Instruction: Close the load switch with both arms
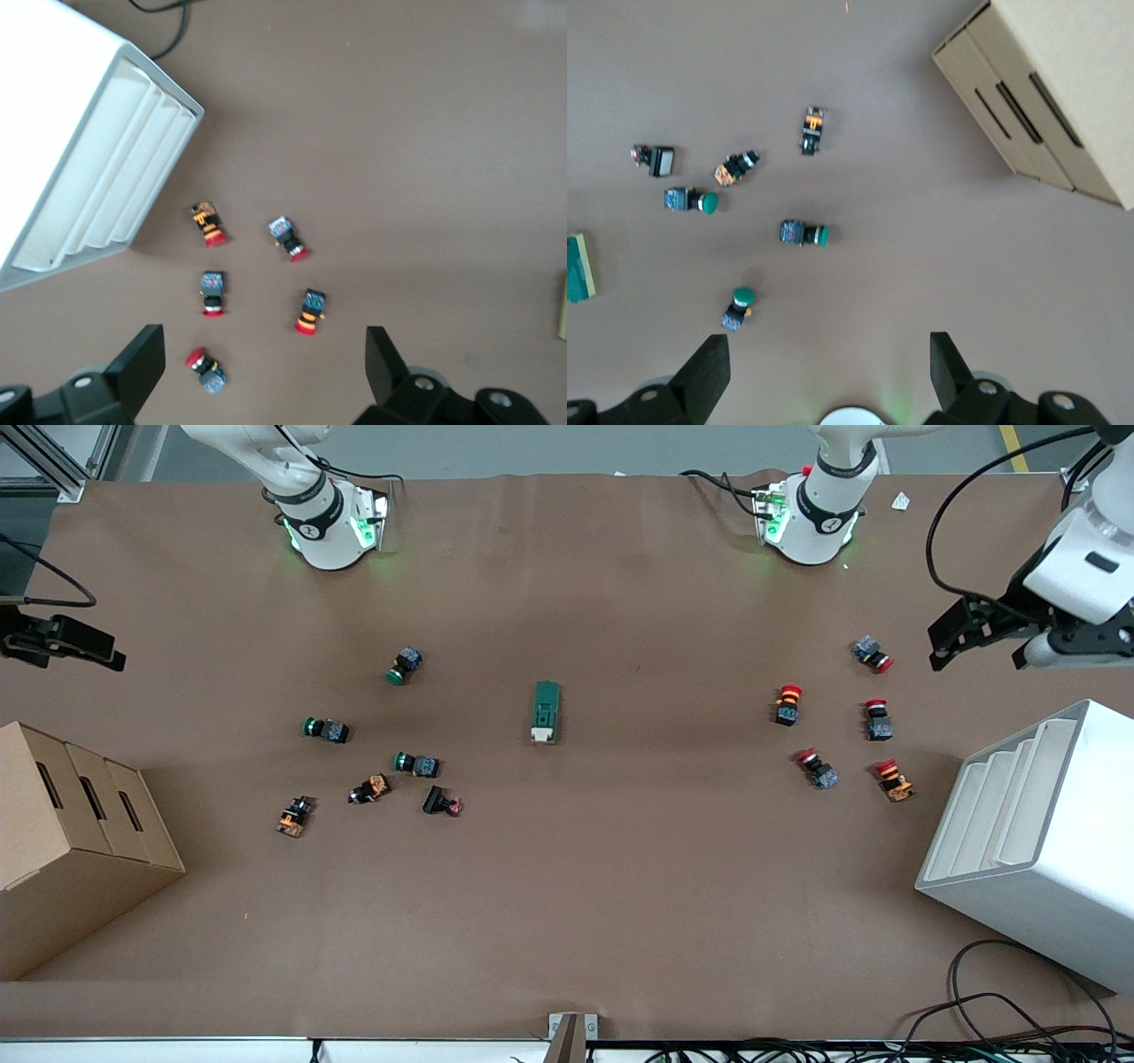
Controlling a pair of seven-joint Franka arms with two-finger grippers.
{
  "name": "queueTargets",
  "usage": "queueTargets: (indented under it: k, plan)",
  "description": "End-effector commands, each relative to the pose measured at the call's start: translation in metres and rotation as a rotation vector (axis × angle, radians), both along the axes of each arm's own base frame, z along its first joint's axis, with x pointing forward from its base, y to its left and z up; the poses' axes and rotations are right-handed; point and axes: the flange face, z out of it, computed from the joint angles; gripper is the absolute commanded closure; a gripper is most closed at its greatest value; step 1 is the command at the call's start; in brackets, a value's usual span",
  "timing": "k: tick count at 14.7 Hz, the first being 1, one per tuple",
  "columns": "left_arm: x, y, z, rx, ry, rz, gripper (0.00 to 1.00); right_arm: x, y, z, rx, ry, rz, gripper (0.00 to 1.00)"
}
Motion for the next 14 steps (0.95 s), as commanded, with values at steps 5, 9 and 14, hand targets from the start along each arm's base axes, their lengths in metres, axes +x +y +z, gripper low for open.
queueTargets:
  k: [5,9,14]
  plan:
    - [-0.014,0.003,0.005,-0.001,0.029,-0.093,0.0,-0.027,-0.001,0.013,0.001,-0.014,-0.001,0.0]
    - [-0.008,0.006,0.003,0.002,0.036,-0.101,0.0,-0.051,-0.004,0.034,0.003,-0.051,-0.007,0.0]
    - [-0.005,0.009,0.001,-0.001,0.055,-0.097,0.0,-0.059,0.003,0.043,0.001,-0.067,0.009,0.0]
